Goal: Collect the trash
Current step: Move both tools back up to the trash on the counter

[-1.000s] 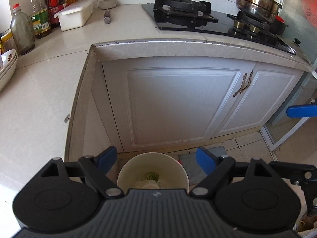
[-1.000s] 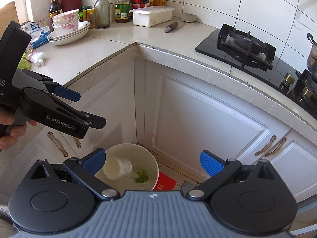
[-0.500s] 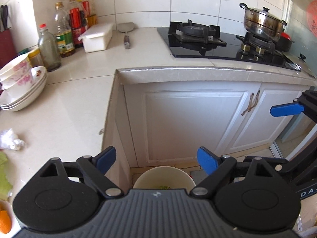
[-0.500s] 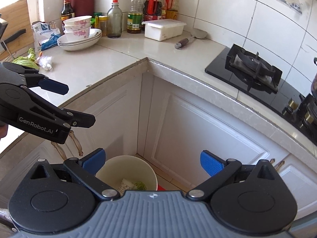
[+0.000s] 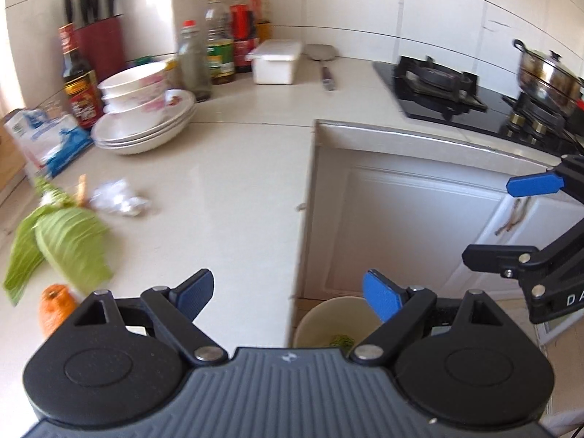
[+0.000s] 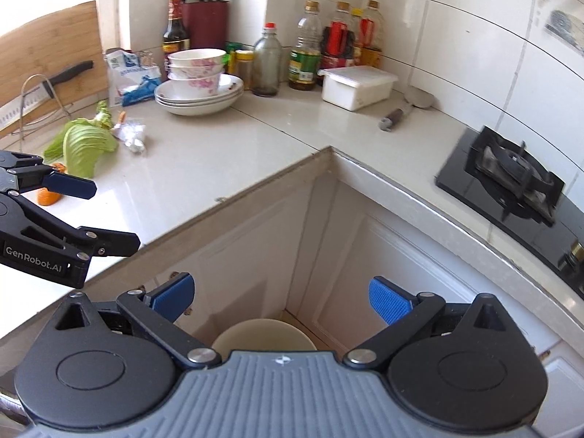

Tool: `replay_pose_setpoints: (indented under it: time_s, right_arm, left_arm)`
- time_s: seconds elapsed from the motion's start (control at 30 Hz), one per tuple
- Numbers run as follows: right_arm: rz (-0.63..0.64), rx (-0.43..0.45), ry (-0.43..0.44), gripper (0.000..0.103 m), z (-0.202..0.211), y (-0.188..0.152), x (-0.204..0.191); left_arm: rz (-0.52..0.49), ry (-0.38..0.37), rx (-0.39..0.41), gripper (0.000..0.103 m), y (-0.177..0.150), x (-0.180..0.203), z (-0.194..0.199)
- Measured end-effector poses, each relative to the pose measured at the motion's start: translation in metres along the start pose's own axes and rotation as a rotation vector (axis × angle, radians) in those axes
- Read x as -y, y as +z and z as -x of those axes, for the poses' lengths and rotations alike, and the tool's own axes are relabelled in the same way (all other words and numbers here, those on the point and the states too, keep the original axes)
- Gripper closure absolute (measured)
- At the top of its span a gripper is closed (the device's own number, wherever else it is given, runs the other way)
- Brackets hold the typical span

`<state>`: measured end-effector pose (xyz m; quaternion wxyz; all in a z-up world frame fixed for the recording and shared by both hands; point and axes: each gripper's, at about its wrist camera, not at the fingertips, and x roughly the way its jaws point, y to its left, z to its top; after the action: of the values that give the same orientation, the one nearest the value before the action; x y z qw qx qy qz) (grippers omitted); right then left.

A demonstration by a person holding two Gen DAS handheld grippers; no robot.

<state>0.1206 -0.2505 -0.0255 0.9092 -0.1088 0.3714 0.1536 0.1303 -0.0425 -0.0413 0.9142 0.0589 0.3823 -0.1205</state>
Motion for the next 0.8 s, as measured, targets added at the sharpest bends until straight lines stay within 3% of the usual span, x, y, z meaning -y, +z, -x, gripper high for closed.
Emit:
replay_pose_setpoints:
  time_s: [0.5,0.6,0.8]
  right_arm:
    - [0.169,0.021,0.143,0.000,-0.040,0.051,-0.070]
    - [0.175,0.016,0.168,0.000,-0.048,0.058,-0.079]
    - [0.194,-0.017,0.203,0.000,-0.065,0.067,-0.092]
  left_arm:
    - [0.236,0.296,-0.006,0.014,-0.038,-0.113,0.021]
    - [0.268,0.317,-0.020,0.014,-0.043,-0.130,0.015]
    - [0.329,0.289,-0.026,0.017,-0.046,-0.156,0.002]
